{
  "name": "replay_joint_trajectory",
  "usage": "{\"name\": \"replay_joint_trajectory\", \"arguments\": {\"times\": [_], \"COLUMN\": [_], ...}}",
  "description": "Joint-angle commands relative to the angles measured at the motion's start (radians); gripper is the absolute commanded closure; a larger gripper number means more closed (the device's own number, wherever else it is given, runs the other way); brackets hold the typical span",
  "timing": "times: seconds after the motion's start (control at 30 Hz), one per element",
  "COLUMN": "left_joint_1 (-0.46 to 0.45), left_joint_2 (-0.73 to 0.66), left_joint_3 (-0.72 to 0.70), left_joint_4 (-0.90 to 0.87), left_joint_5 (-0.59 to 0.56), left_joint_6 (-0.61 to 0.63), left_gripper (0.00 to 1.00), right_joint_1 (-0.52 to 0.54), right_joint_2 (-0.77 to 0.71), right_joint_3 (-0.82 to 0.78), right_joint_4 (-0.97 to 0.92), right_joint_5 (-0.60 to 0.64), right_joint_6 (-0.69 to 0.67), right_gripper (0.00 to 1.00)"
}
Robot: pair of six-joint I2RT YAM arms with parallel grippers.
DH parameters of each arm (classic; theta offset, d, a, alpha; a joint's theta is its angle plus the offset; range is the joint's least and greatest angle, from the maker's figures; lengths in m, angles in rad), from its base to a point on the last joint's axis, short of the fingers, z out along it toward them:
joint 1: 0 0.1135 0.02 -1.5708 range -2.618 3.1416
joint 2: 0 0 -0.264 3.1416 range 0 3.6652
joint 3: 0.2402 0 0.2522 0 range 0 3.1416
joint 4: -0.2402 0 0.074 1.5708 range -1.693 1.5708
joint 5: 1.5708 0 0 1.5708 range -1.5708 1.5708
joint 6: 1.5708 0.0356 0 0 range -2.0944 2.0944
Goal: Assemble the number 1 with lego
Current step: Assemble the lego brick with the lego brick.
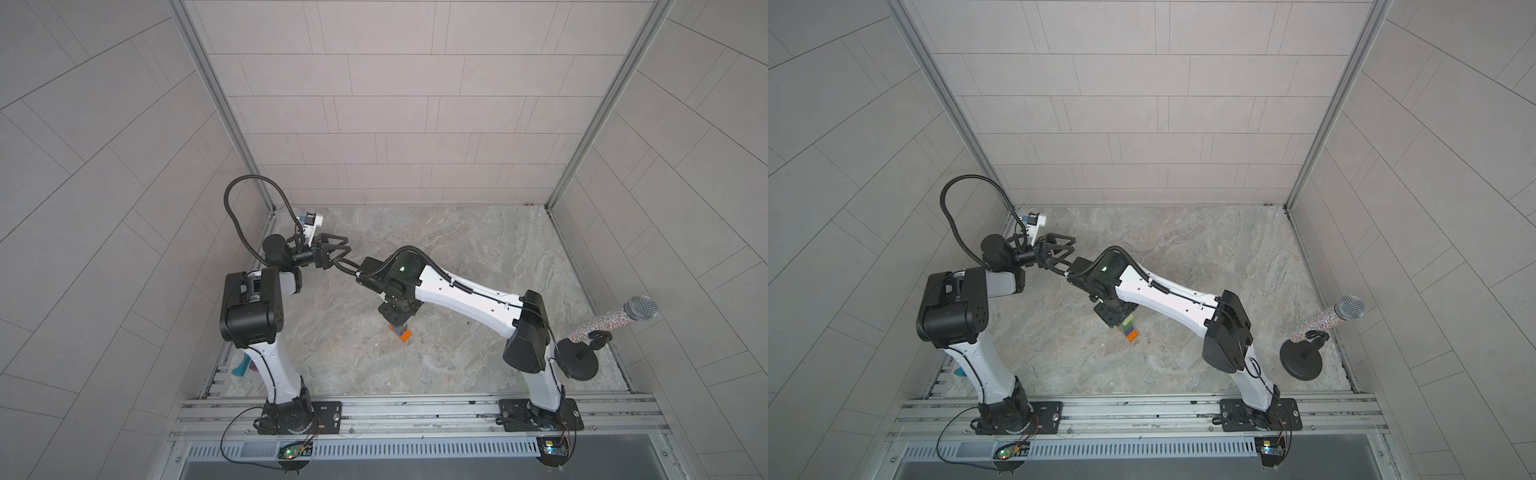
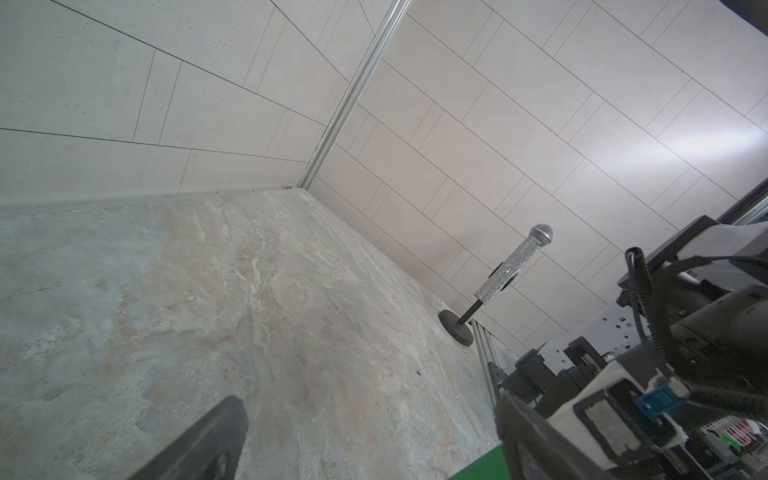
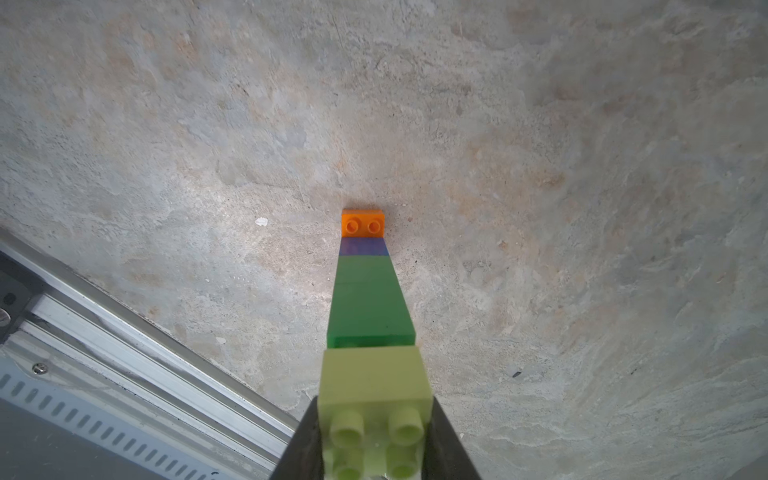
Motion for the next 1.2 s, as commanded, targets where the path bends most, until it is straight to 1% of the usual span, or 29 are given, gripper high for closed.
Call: {"name": "replay_joint_trajectory", "arguments": {"times": [0.0, 0.17, 0.3, 0.37, 0.53, 0.67, 1.03, 1.17], "left_joint_1": [-0.003, -0.003, -0.003, -0.003, -0.003, -0.003, -0.003, -0.004], "left_joint_2": [-0.027, -0.028, -0.027, -0.026, -0.024, -0.025, -0.024, -0.018], "left_joint_3": [0.021, 0.022, 0.022, 0.022, 0.023, 0.024, 0.023, 0.027], "left_joint_4": [0.031, 0.031, 0.031, 0.031, 0.031, 0.031, 0.031, 0.031], "left_joint_5": [0.056, 0.056, 0.056, 0.056, 0.056, 0.054, 0.054, 0.054], "left_joint_6": [0.004, 0.003, 0.004, 0.003, 0.001, 0.003, 0.000, 0.001], "left_gripper": [0.00, 0.00, 0.00, 0.00, 0.00, 0.00, 0.00, 0.00], "right_joint_1": [0.004, 0.004, 0.000, -0.010, -0.015, -0.016, -0.016, -0.021], "right_joint_2": [0.063, 0.127, 0.162, 0.160, 0.163, 0.159, 0.153, 0.133], "right_joint_3": [0.013, 0.096, 0.141, 0.141, 0.134, 0.102, 0.062, 0.085], "right_joint_4": [-0.098, -0.201, -0.267, -0.267, -0.264, -0.228, -0.168, -0.168], "right_joint_5": [-0.101, -0.106, -0.065, -0.059, 0.001, 0.008, -0.052, -0.058], "right_joint_6": [-0.044, -0.075, -0.084, -0.076, -0.037, -0.006, -0.013, -0.017], "right_gripper": [0.96, 0.97, 0.98, 0.98, 0.98, 0.98, 0.98, 1.00]}}
